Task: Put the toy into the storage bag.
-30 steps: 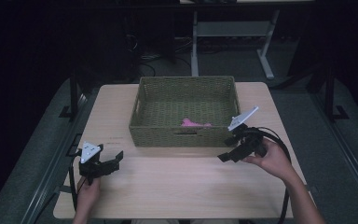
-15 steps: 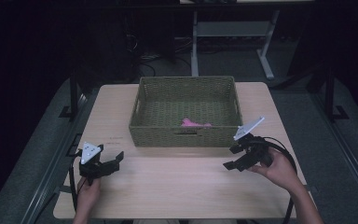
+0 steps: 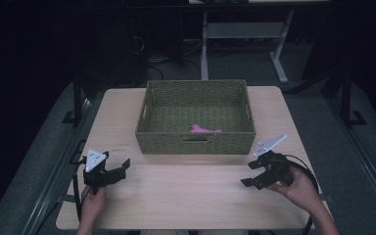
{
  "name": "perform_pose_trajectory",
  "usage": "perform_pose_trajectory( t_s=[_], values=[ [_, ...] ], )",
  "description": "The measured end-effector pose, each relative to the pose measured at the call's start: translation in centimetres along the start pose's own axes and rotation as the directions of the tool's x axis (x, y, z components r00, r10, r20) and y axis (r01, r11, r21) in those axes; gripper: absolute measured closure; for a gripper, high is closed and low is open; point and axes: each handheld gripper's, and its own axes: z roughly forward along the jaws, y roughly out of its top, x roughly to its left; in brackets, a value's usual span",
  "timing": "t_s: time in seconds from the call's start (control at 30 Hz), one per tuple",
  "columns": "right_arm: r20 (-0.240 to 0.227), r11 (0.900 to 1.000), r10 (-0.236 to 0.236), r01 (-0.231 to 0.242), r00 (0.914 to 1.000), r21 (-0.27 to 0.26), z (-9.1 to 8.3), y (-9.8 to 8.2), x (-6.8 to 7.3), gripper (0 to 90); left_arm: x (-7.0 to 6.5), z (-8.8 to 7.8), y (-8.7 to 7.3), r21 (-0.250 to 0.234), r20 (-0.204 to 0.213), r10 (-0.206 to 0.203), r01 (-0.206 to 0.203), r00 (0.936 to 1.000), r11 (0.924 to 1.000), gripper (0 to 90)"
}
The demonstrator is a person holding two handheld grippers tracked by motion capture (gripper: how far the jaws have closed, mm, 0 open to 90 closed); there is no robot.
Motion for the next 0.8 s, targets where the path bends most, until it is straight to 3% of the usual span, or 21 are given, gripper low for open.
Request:
perform_pose_trajectory(
  t_s=[0.27, 0.47, 0.77, 0.8],
  values=[
    [0.016, 1.0, 0.02, -0.02, 0.9997, -0.002, 0.5, -2.0, 0.2, 28.0, -0.1, 0.0, 0.0, 0.001, -0.001, -0.001, 0.001, 1.0, 1.0, 13.9],
    [0.027, 0.999, 0.039, -0.038, 0.9989, -0.037, 0.4, -3.4, 1.0, 27.8, -0.1, -0.2, 0.1, -0.009, -0.003, -0.003, 0.003, 1.0, 1.0, 13.8],
    [0.068, 0.995, 0.064, -0.059, 0.9956, -0.077, 0.5, -5.4, 1.8, 27.4, -0.1, -0.3, 0.1, -0.01, -0.001, -0.007, 0.007, 1.0, 0.9999, 13.9],
    [0.095, 0.994, 0.053, -0.044, 0.994, -0.101, 0.6, -5.6, 2.1, 27.3, -0.1, -0.3, 0.1, -0.011, 0.0, -0.006, 0.006, 1.0, 0.9999, 13.8]
  ],
)
